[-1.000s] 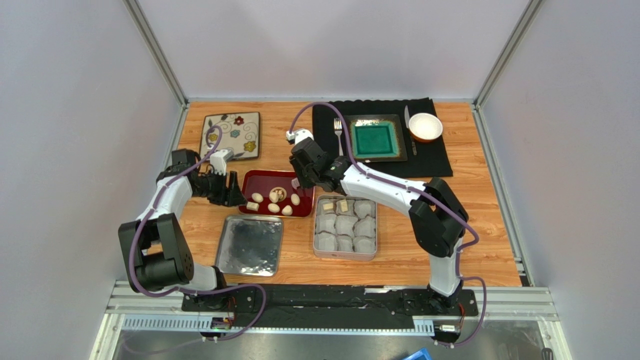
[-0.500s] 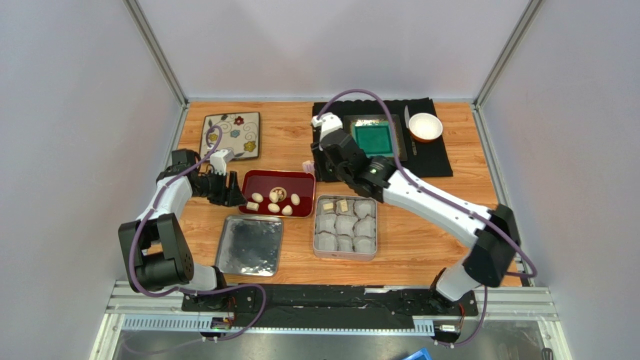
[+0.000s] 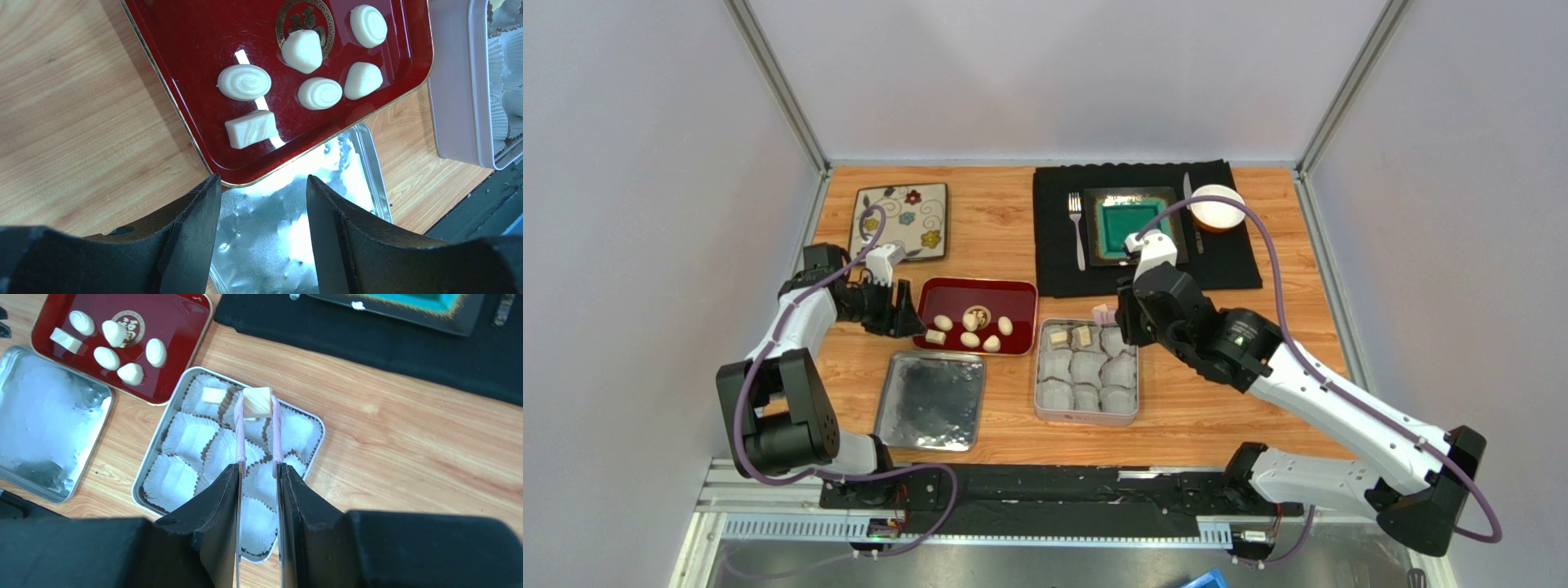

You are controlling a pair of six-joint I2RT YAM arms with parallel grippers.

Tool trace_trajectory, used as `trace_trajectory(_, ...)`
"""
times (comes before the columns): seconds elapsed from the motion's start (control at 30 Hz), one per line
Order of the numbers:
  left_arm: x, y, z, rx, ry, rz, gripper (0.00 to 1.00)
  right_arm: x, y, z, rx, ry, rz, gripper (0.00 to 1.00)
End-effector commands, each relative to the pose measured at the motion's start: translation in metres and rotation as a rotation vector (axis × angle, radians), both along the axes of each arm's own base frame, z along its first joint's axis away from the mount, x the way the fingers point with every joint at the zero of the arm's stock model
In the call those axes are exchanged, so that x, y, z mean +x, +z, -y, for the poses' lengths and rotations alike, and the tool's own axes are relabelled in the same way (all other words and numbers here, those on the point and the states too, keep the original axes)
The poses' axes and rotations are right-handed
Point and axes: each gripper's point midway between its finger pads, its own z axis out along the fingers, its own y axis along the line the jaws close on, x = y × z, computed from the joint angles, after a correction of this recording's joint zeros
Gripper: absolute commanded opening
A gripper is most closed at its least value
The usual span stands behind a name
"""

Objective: Pack the chocolate
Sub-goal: Place the fake chocolate in the packing box.

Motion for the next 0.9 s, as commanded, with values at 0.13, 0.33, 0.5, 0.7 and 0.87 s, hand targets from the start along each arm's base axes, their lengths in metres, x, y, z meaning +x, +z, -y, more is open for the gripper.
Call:
trace_trajectory(0.13, 0.007, 0.012, -0.002, 0.008, -0.018, 0.066, 0.61, -0.008, -0.019, 0.027, -0.040, -0.085, -0.017, 0.14)
trace_trajectory(0.33, 0.008, 0.014, -0.002, 0.009, -0.020, 0.072, 0.61, -0.005, -0.035, 0.029, -0.086, -0.097, -0.038, 0.14)
trace_trajectory(0.5, 0.008, 0.015, -0.001, 0.008, -0.024, 0.074, 0.61, -0.001, -0.043, 0.027, -0.108, -0.100, -0.042, 0.15)
trace_trajectory(0.7, 0.009, 0.018, -0.001, 0.007, -0.025, 0.077, 0.61, 0.002, -0.049, 0.024, -0.106, -0.101, -0.052, 0.22)
trace_trajectory(0.87, 0.010, 0.019, -0.001, 0.003, -0.025, 0.079, 0.61, 0.004, -0.048, 0.022, -0.095, -0.100, -0.051, 0.26)
